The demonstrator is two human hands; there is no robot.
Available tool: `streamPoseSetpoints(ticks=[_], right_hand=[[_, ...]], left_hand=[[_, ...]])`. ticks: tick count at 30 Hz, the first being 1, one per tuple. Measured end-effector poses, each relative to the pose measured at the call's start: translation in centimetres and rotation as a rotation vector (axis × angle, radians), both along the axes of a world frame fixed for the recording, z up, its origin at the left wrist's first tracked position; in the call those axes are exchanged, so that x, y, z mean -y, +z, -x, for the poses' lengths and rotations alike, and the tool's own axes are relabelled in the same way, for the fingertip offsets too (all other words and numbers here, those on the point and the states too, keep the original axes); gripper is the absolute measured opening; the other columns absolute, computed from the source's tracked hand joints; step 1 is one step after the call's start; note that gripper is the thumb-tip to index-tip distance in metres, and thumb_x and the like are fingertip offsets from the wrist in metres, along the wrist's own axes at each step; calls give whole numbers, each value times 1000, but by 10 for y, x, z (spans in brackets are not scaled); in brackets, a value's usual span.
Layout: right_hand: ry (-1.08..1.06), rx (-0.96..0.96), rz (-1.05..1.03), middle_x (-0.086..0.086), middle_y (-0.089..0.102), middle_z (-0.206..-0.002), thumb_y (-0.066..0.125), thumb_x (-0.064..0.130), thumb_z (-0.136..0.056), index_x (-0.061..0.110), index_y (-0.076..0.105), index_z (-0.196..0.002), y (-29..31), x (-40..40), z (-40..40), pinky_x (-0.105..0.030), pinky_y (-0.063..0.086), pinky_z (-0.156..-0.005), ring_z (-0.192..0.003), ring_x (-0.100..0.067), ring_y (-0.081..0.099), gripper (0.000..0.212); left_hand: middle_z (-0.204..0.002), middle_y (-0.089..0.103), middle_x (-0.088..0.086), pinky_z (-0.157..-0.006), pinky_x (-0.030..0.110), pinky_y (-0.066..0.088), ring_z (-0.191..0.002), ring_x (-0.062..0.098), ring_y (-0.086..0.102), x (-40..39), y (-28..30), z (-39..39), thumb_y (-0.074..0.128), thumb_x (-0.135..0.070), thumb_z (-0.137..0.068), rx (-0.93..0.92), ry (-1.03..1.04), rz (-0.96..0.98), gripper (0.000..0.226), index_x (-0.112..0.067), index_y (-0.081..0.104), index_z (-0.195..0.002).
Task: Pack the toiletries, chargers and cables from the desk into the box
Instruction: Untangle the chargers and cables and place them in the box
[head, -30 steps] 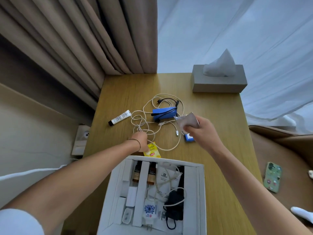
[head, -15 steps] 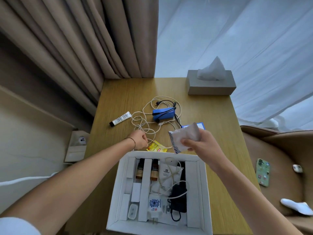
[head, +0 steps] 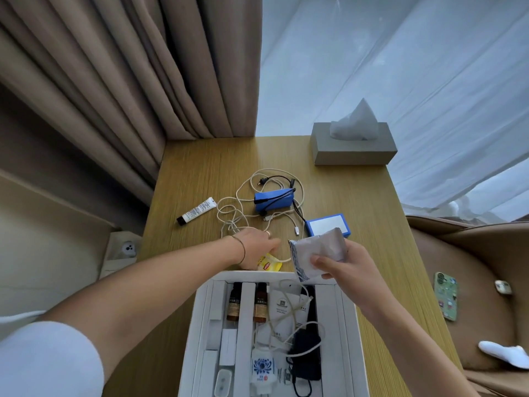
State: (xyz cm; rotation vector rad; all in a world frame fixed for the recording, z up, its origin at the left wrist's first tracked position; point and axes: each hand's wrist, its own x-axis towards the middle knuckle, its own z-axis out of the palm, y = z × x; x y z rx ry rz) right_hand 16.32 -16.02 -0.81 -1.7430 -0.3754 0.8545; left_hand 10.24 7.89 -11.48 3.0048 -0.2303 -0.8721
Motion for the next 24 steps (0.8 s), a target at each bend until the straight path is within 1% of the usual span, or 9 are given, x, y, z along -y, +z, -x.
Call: streamPoseSetpoints(ticks=[2, 4, 6, 11, 14, 17, 19, 21, 24], right_hand=[[-9, -14, -17, 3, 70, -73, 71, 1, -87, 17, 74, -86, 0, -2, 4, -27, 51, -63, -70, -10, 63, 16], [-11, -33, -49, 4, 72, -73, 69, -3, -87, 18, 75, -85, 1, -3, 9, -21, 51, -61, -68, -7, 65, 21], [-14, -48, -71, 7, 73, -72, 67, -6, -87, 19, 75, -84, 1, -5, 15, -17, 52, -61, -68, -4, 66, 26], [-45, -58, -73, 7, 73, -72, 67, -8, -86, 19, 75, -82, 0, -4, 26, -16, 51, -60, -67, -3, 65, 29], [-44, -60, -60, 6, 73, -74, 68, -6, -87, 17, 73, -86, 2, 1, 30, -18, 52, -60, -68, -5, 65, 24], [7, -42, 9, -2, 73, -79, 69, 4, -90, 15, 69, -94, 2, 6, 35, -27, 54, -54, -70, -13, 68, 12], [59, -49, 43, -6, 72, -79, 68, 9, -91, 12, 63, -96, 1, 10, 39, -29, 50, -47, -66, -21, 69, 8], [114, -40, 82, -4, 69, -75, 71, 13, -89, 12, 58, -96, -1, 11, 45, -29, 44, -44, -59, -24, 66, 15], [189, 18, 210, -6, 67, -82, 79, 17, -78, 20, 56, -102, -6, 12, 55, -30, 43, -53, -60, -16, 57, 33]], left_hand=[[-109, 55, 11, -64, 40, 52, -85, 27, 58, -1, -7, 6, 64, -18, -85, 70, -146, -31, 45, -15, 43, -125], [-114, 56, 16, -56, 38, 42, -85, 29, 57, -1, -14, 10, 50, -6, -92, 123, -255, -37, 36, -11, 42, -127], [-117, 55, 20, -55, 36, 35, -88, 31, 57, -2, -19, 12, 44, -2, -95, 145, -332, -32, 33, -9, 45, -127], [-108, 60, 19, -61, 42, 52, -87, 34, 61, -2, -18, 12, 47, -4, -97, 101, -453, -19, 22, -6, 48, -119], [-100, 63, 12, -65, 39, 50, -84, 29, 62, -2, -14, 11, 46, -12, -99, 105, -302, 38, 16, -10, 56, -111], [-84, 59, 0, -63, 33, 42, -76, 23, 59, -6, -6, 12, 48, -22, -97, 190, 34, 168, 8, -20, 54, -93], [-79, 57, -3, -60, 32, 35, -73, 21, 55, -10, 2, 14, 52, -25, -96, 256, 229, 258, 9, -20, 53, -89], [-76, 59, -2, -55, 30, 30, -71, 22, 56, -12, 13, 18, 55, -28, -96, 316, 369, 321, 13, -20, 52, -85], [-69, 57, -2, -51, 31, 34, -62, 21, 54, -13, 32, 28, 58, -31, -95, 371, 557, 433, 19, -20, 52, -81]])
